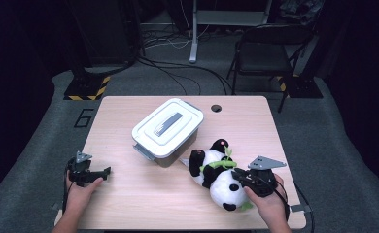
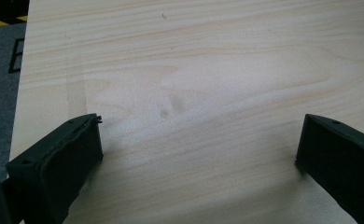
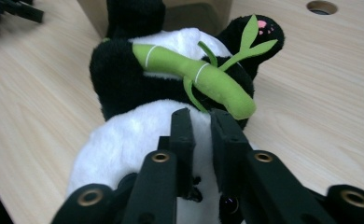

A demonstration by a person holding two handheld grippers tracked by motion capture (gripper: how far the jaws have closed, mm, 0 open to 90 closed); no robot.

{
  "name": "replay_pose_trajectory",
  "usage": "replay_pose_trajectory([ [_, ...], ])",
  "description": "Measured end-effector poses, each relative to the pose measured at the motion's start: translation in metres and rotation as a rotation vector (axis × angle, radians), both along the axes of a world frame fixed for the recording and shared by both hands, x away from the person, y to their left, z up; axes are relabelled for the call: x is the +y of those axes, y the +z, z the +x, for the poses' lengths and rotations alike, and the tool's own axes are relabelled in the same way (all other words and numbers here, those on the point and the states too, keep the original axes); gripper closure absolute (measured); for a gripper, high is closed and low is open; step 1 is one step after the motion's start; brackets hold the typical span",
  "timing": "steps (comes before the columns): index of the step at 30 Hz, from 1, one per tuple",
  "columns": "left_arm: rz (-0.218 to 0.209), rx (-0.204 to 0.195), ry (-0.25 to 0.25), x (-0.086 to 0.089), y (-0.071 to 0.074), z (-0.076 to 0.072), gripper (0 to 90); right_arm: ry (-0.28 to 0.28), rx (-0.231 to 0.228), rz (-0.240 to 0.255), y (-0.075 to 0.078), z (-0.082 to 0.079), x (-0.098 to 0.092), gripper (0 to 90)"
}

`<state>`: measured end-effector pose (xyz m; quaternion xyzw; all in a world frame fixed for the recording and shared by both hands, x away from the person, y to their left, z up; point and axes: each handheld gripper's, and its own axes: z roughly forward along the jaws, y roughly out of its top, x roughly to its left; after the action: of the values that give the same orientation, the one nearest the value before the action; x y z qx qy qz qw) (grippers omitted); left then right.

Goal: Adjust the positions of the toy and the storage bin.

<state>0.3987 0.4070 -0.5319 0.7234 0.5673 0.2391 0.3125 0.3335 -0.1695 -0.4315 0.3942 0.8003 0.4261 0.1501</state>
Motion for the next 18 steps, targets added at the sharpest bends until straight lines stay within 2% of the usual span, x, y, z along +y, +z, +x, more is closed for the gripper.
replay_pose_trajectory([
  [3,-0.003,-0.004,0.003,0.000,0.000,0.000,0.0,0.009,-0.004,0.023,0.000,-0.003,0.002,73.5],
  [7,-0.006,-0.007,0.005,-0.001,0.000,0.000,0.0,0.004,-0.007,0.023,0.004,-0.004,0.004,73.1],
  [12,0.000,-0.002,-0.001,0.000,0.000,0.000,0.0,-0.007,-0.019,0.056,0.010,-0.003,0.012,72.3],
  [14,-0.007,-0.007,0.005,-0.001,0.000,0.000,0.0,0.011,-0.020,0.058,0.012,-0.002,0.020,70.7],
  [15,-0.007,-0.007,0.005,-0.001,0.000,0.000,0.0,0.031,-0.024,0.052,0.012,-0.002,0.030,69.4],
  [16,-0.007,-0.007,0.005,-0.001,0.000,0.000,0.0,0.031,-0.024,0.052,0.012,-0.002,0.030,69.4],
  [18,-0.005,-0.007,0.003,-0.001,0.000,0.000,0.0,0.046,-0.024,0.047,0.009,-0.002,0.045,64.9],
])
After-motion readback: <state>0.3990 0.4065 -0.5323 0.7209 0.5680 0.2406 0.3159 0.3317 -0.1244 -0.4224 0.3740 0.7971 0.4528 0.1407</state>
